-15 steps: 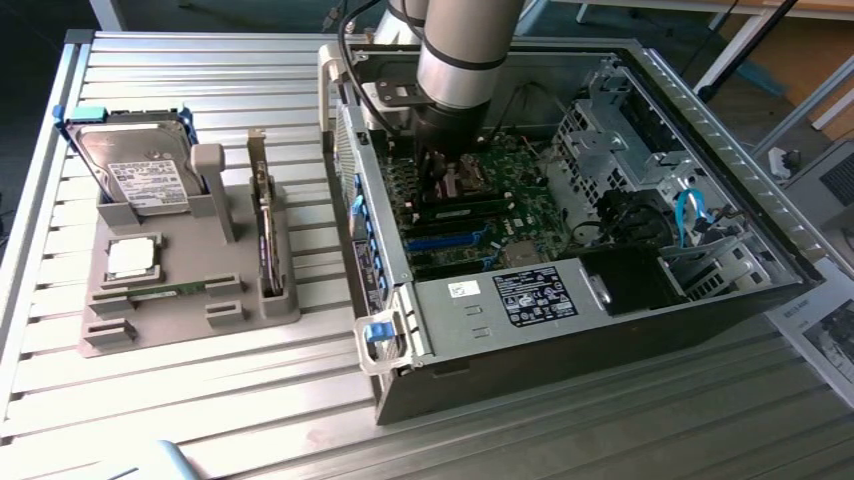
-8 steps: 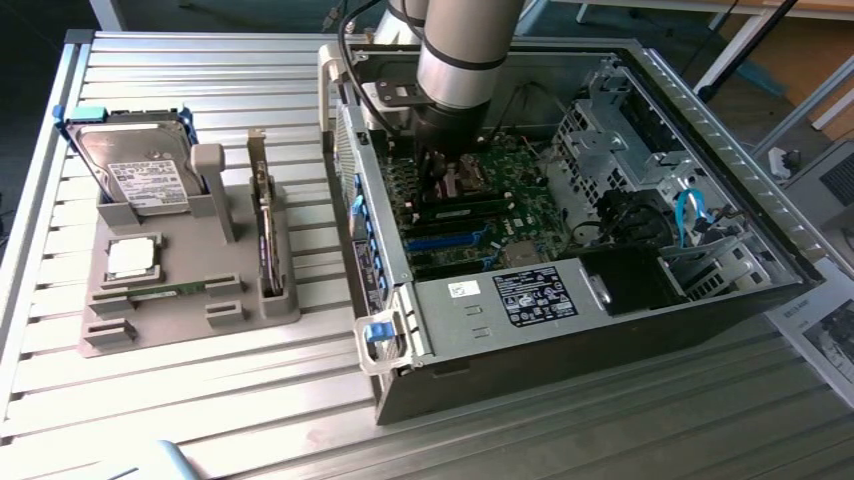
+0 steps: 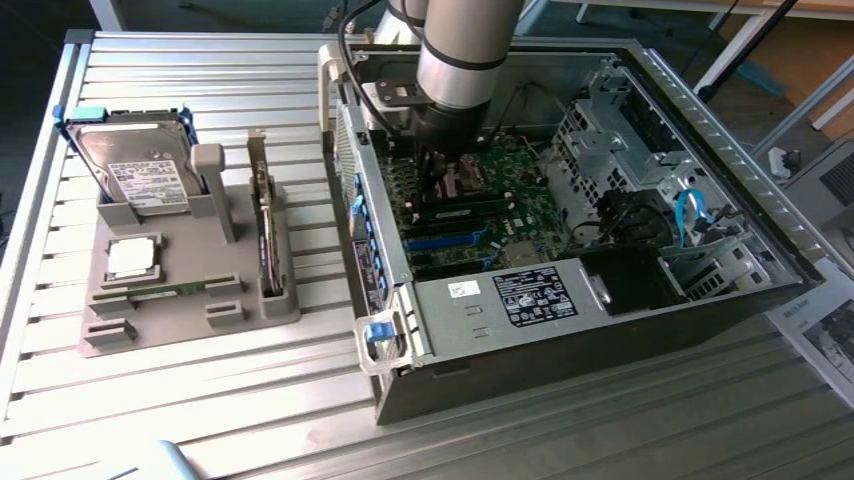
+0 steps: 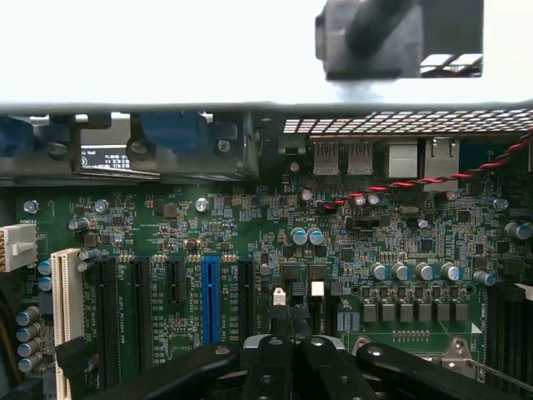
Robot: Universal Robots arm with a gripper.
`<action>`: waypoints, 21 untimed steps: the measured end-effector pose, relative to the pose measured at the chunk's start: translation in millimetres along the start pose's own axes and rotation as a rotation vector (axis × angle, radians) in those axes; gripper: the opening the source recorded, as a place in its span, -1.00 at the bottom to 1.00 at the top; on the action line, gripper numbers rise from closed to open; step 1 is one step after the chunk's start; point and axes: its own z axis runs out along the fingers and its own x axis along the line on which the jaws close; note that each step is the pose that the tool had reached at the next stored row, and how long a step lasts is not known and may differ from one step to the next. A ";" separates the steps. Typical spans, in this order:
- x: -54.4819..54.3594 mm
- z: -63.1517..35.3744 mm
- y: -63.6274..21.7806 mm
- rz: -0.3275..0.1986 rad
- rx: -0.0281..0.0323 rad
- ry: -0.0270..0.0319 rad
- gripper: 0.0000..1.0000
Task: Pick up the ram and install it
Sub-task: 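Press down the ram until it locks into place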
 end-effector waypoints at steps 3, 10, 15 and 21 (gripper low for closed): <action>0.0 1.5 0.1 0.000 -0.0002 0.0004 -0.79; -0.1 0.4 -0.1 0.000 -0.0018 -0.0010 -0.79; 0.0 -7.6 -0.1 0.000 -0.0107 -0.0003 -0.79; 0.2 -25.4 -0.3 0.000 -0.0237 0.0001 -0.79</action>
